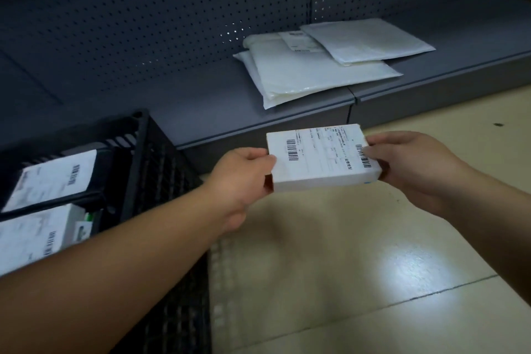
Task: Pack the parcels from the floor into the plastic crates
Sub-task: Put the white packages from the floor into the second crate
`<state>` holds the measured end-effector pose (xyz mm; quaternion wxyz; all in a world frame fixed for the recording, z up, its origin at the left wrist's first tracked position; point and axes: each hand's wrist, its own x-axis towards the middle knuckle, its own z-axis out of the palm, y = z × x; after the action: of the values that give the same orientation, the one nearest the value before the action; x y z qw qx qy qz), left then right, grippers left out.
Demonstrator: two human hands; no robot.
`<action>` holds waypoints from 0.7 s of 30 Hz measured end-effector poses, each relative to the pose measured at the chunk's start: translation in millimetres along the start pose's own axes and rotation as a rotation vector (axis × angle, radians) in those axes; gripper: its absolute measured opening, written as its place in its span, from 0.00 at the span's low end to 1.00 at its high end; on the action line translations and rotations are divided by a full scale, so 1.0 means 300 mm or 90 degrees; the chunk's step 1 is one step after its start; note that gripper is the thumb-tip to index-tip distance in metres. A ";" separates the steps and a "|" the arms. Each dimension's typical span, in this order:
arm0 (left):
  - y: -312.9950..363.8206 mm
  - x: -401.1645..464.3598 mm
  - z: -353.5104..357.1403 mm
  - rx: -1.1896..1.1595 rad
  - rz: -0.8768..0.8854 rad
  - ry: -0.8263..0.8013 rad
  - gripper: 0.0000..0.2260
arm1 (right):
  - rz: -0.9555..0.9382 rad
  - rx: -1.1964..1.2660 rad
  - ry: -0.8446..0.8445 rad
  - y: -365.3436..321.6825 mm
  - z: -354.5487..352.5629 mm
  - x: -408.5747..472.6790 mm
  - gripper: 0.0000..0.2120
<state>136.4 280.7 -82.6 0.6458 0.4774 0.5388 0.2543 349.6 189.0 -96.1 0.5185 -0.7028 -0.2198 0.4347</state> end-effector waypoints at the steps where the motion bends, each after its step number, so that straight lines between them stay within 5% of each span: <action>1: 0.021 -0.017 -0.034 -0.002 0.002 0.008 0.05 | -0.009 -0.001 -0.012 -0.023 0.021 -0.016 0.07; 21: 0.156 -0.374 -0.691 -0.033 0.058 0.070 0.09 | -0.118 -0.010 -0.257 -0.271 0.490 -0.406 0.12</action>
<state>-82.1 276.6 17.5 0.6153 0.4701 0.5440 0.3232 173.7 205.3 13.0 0.4958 -0.5824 -0.3863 0.5155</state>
